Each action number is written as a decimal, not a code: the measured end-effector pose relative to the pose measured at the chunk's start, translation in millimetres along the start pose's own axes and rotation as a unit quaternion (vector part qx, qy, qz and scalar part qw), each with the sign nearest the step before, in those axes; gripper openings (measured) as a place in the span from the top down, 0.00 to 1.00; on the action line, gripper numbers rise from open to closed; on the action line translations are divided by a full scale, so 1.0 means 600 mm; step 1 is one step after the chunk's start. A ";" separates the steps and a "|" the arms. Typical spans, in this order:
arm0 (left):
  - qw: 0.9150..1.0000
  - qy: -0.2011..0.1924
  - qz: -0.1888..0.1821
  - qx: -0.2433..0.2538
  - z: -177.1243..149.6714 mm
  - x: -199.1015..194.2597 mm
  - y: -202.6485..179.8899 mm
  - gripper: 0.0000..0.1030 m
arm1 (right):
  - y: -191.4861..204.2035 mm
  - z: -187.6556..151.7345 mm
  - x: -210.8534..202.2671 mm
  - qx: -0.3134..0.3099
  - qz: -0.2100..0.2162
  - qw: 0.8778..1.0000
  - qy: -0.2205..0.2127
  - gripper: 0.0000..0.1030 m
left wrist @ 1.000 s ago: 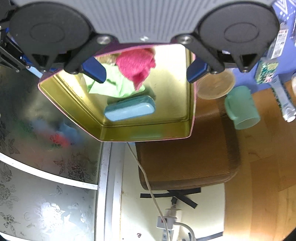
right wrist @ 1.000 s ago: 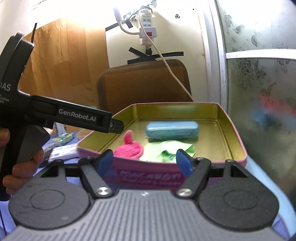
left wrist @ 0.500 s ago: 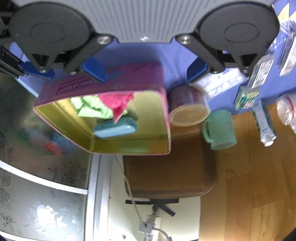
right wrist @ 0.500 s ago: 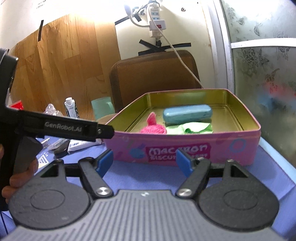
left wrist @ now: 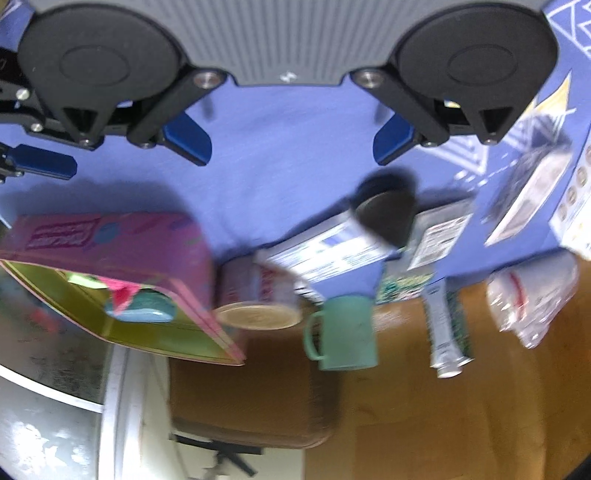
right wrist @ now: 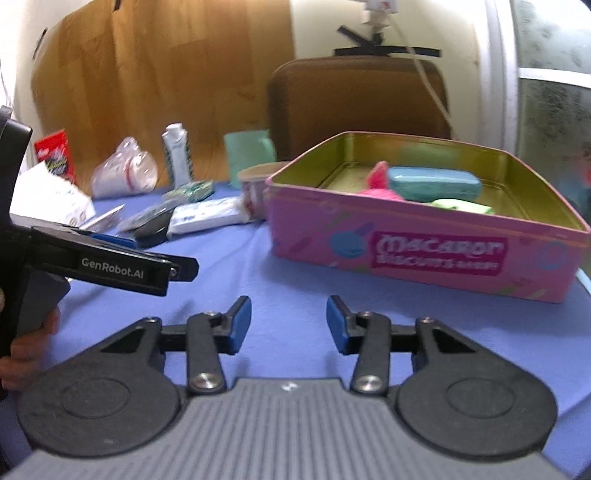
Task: Organize soft objects
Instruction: 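Withdraw the left tool from the tin toward the white card holder, then grasp the white card holder with the left tool, then carry the white card holder into the pink tin and open the left tool, then move the left tool from the tin to the white barcode card, then grasp the white barcode card with the left tool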
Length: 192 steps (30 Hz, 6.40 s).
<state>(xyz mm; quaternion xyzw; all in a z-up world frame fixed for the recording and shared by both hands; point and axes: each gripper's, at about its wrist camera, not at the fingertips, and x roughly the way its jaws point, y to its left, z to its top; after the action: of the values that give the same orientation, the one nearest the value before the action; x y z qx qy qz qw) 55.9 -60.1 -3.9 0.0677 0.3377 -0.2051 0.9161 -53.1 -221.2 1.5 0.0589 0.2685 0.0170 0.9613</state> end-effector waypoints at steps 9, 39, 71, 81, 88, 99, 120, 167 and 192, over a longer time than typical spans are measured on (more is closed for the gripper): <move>0.998 -0.008 0.047 -0.031 -0.053 -0.041 0.118 0.05 | 0.084 0.000 0.046 -0.060 0.054 0.996 0.033 0.59; 0.944 -0.185 0.116 -0.249 -0.134 -0.164 0.306 0.01 | 0.251 0.122 0.291 0.209 0.311 0.910 0.177 0.83; 0.988 -0.003 -0.152 -0.028 -0.017 -0.005 -0.016 0.13 | 0.060 -0.038 0.018 -0.066 0.093 0.993 0.020 0.28; 0.981 -0.046 -0.186 -0.017 0.035 -0.042 -0.055 0.26 | 0.018 -0.032 -0.043 -0.046 0.071 0.995 -0.059 0.65; 0.974 -0.091 -0.202 0.037 0.136 -0.010 -0.158 0.22 | -0.052 0.035 -0.067 -0.035 0.002 0.991 -0.127 0.65; 0.983 -0.091 -0.149 0.065 0.190 0.099 -0.261 0.03 | -0.175 0.080 0.027 0.028 -0.085 0.991 -0.098 0.63; 0.989 -0.109 -0.096 0.028 0.036 -0.030 -0.082 0.00 | -0.068 0.011 -0.021 0.039 -0.032 0.992 -0.118 0.56; 0.973 -0.110 -0.093 -0.178 -0.057 -0.069 0.263 0.00 | 0.138 0.009 0.058 -0.194 0.216 0.956 0.049 0.37; 0.980 -0.060 -0.179 -0.066 -0.010 -0.083 0.046 0.23 | 0.083 -0.014 -0.004 -0.127 0.162 0.978 -0.014 0.52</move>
<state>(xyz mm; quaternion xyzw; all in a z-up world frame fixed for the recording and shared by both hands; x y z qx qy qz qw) 29.3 -17.1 23.4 -0.0673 0.3015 -0.3465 0.8857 -59.7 -170.8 1.9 -0.0207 0.2373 0.2057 0.9492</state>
